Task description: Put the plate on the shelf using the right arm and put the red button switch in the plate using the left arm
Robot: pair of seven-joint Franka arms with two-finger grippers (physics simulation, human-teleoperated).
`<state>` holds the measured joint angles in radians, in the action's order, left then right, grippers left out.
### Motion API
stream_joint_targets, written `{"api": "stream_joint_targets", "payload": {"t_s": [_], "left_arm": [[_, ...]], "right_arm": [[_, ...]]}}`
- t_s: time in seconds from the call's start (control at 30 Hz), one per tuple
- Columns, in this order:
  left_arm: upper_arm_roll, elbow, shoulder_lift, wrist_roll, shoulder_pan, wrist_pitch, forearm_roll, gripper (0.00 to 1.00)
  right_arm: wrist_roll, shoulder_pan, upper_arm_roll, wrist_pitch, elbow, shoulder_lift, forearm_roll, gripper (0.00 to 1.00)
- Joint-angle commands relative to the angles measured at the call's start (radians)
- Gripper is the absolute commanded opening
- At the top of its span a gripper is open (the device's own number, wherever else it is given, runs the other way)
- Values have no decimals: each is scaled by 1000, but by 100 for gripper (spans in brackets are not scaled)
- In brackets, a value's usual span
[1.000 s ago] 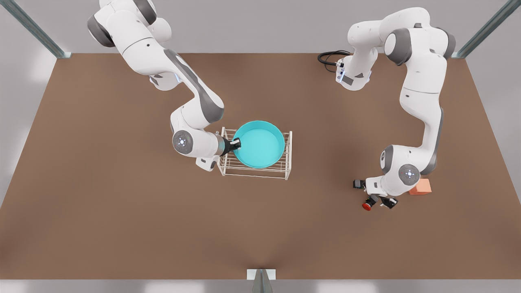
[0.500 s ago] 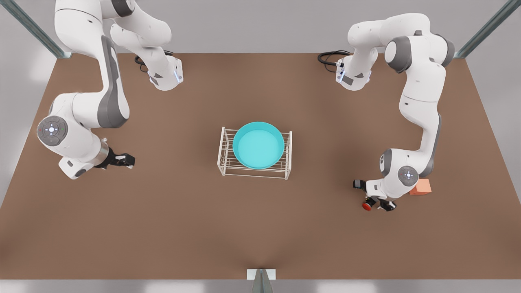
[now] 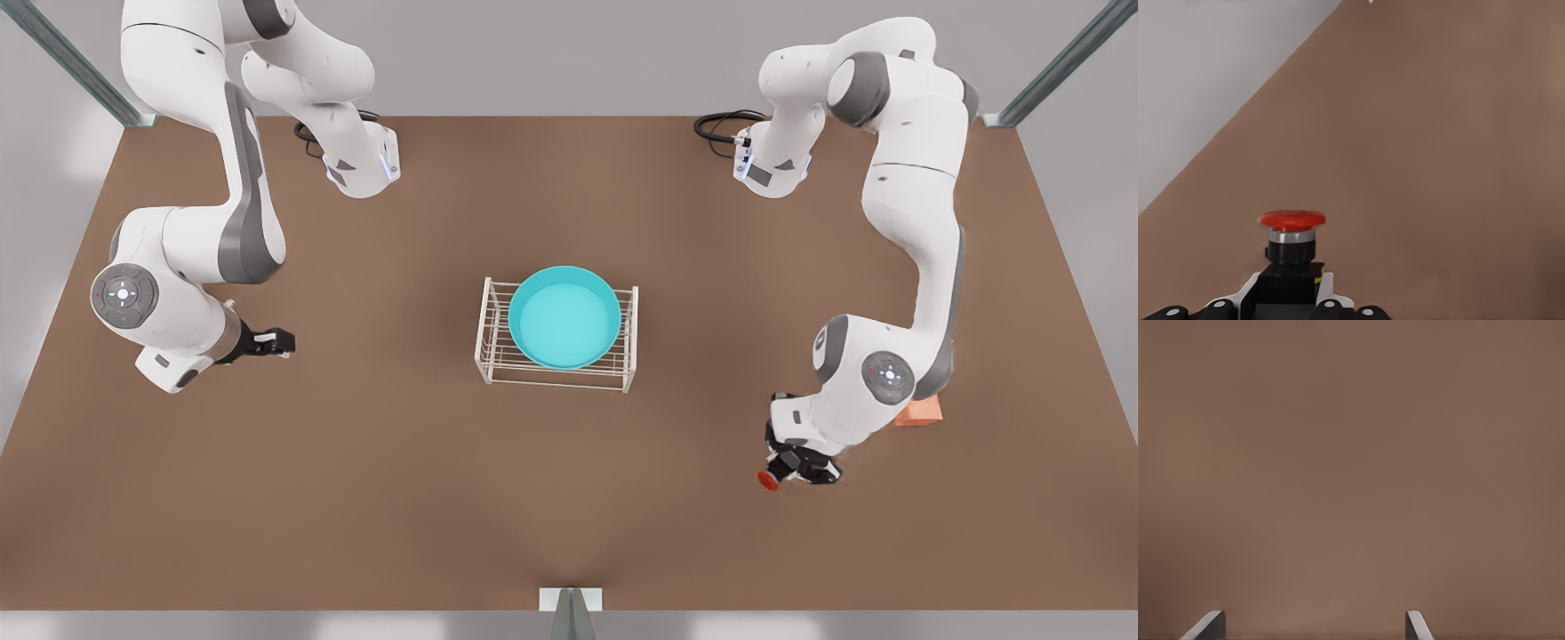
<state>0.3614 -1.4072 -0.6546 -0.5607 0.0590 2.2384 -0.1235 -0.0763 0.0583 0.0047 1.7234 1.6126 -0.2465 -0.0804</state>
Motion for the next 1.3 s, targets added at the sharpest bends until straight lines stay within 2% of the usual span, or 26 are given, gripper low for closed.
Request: {"api": "stream_joint_targets", "payload": {"t_s": [0.0,0.07,0.1,0.13,0.2,0.3,0.33,0.43,0.57,0.7,0.73,0.87,0.97,1.07,1.1,1.13,1.17,1.2,1.23,1.27], "left_arm": [[97,46,17,947,2,-296,159,46],[254,91,12,1309,4,-277,264,46],[316,93,10,1448,-1,-206,352,46],[398,91,1,1532,-1,-120,448,46],[475,91,-22,1522,-28,-43,579,47],[488,47,-33,1532,-165,-34,501,47],[488,31,-31,1533,-192,-89,447,47],[484,47,-19,1524,-179,-352,156,47],[482,47,-16,1533,-169,-392,-53,47],[461,36,-26,1533,-182,-390,-120,47],[459,39,-28,1533,-180,-390,-139,100],[456,40,-26,1530,-174,-390,-140,100],[447,119,50,1276,-53,-672,-308,100],[449,129,73,1236,96,-721,-308,100],[461,129,108,1237,102,-803,-318,100],[349,125,165,1068,108,-795,-263,100],[-112,120,268,716,-88,-790,40,100],[-349,68,331,475,-179,-790,225,100],[-349,-100,432,510,-160,-656,225,100],[-349,-358,566,518,-157,-378,222,100]], "right_arm": [[-68,2,0,-5,0,1,1,100],[-68,0,0,-5,0,1,1,100],[-68,0,0,-5,0,1,1,100],[-68,0,0,-5,0,1,1,100],[-69,0,0,-5,0,1,1,100],[-68,0,0,-5,0,0,2,100],[-68,0,0,-5,0,0,1,100],[-66,0,0,-5,0,-2,2,100],[-68,0,-2,-5,0,-2,2,100],[-68,0,-2,-5,0,-2,2,100],[-66,0,-2,-5,0,-2,2,100],[-65,0,-2,-5,0,-2,2,100],[-66,0,-2,-5,0,-2,2,100],[-68,-6,-2,-5,0,-2,2,100],[-71,-6,-2,-5,0,-2,2,100],[-74,-6,-2,-5,0,-2,2,100],[-74,-14,-2,-5,0,-2,2,100],[-74,-14,-2,-5,0,-4,2,100],[-74,-14,-2,-4,0,-8,2,100],[-74,-14,-2,-4,0,-11,4,100]]}}
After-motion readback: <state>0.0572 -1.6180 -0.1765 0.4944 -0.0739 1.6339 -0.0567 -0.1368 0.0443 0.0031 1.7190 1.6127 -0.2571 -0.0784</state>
